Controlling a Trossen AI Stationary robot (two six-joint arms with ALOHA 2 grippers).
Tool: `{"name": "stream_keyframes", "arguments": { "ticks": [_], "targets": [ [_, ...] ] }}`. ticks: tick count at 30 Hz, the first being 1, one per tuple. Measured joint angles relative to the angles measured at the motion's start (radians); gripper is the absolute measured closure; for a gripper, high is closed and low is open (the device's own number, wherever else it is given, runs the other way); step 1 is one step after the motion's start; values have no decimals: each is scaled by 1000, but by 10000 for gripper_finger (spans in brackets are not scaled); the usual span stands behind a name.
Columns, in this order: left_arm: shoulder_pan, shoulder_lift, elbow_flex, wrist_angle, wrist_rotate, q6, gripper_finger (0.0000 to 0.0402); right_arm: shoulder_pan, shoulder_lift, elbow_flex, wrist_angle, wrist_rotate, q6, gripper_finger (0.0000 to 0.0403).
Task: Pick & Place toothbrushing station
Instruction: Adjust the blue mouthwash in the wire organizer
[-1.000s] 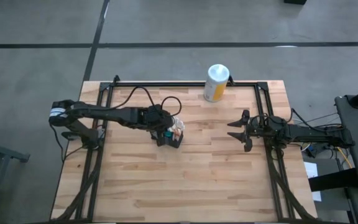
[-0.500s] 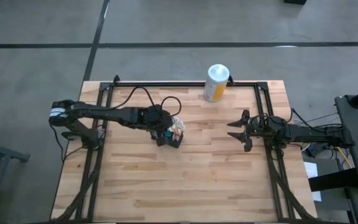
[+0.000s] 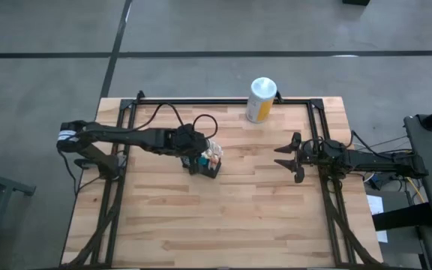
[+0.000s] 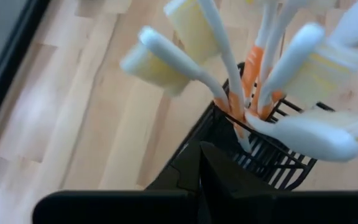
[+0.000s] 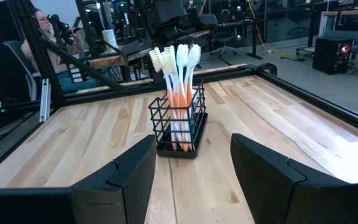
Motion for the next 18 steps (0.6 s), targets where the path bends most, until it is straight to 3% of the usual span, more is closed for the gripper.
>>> {"name": "stream_keyframes", "arguments": {
  "ticks": [18],
  "targets": [
    [1, 33, -8, 9, 14, 19, 393, 0, 0, 0, 0, 0, 0, 199]
  ]
}}
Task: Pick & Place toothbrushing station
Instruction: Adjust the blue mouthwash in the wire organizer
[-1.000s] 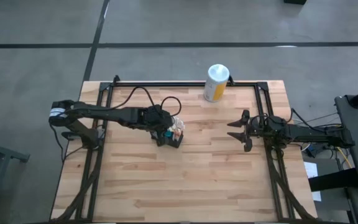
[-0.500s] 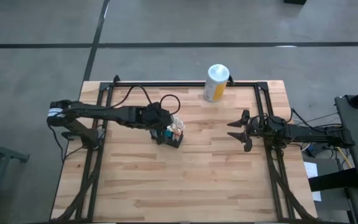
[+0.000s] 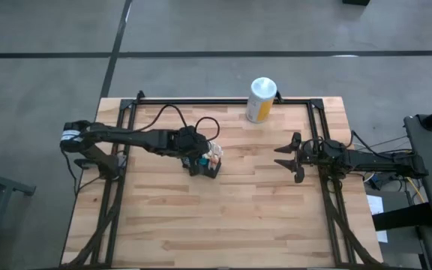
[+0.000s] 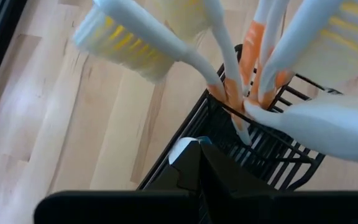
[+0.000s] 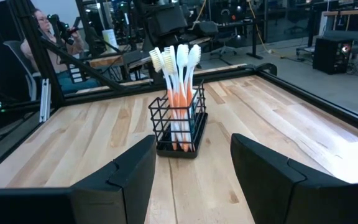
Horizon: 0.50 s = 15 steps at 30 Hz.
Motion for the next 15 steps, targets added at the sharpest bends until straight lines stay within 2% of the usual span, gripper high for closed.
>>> {"name": "stream_keyframes", "arguments": {
  "ticks": [15],
  "targets": [
    [1, 0, 0, -8, 25, -35, 393, 0, 0, 0, 0, 0, 0, 199]
  ]
}}
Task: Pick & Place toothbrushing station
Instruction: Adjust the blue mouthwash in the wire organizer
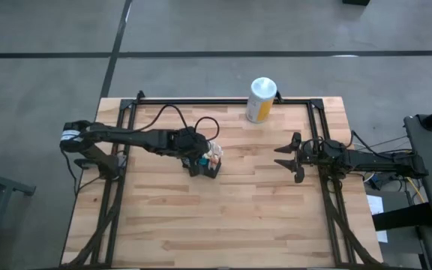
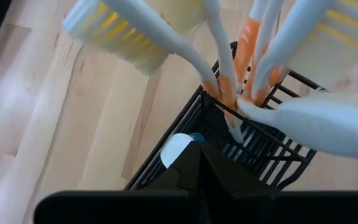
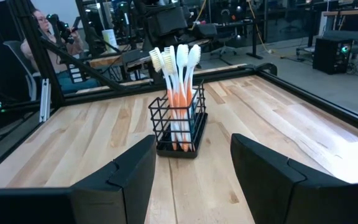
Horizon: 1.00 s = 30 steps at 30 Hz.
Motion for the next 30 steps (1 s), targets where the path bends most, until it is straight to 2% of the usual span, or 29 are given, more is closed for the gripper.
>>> {"name": "stream_keyframes", "arguments": {
  "ticks": [30],
  "targets": [
    [0, -1, 0, -37, 66, -93, 392, 0, 0, 0, 0, 0, 0, 199]
  ]
}}
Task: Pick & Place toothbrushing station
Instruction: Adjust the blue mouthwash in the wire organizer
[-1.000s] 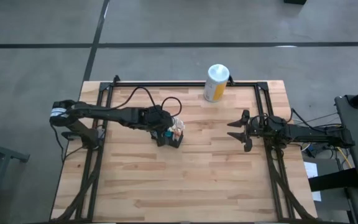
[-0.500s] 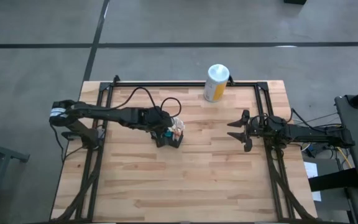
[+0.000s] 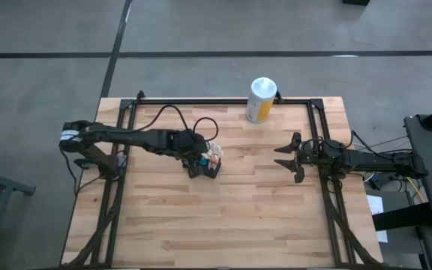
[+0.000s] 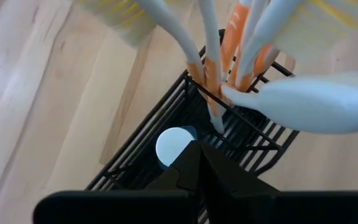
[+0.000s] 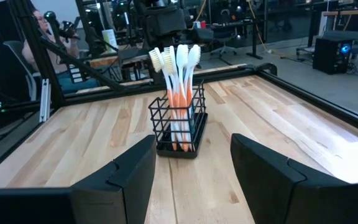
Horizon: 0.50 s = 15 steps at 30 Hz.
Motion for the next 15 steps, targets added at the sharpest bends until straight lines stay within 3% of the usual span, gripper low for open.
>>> {"name": "stream_keyframes", "arguments": {
  "ticks": [15],
  "targets": [
    [-2, 0, 13, -17, 5, 22, 390, 0, 0, 0, 0, 0, 0, 199]
  ]
}}
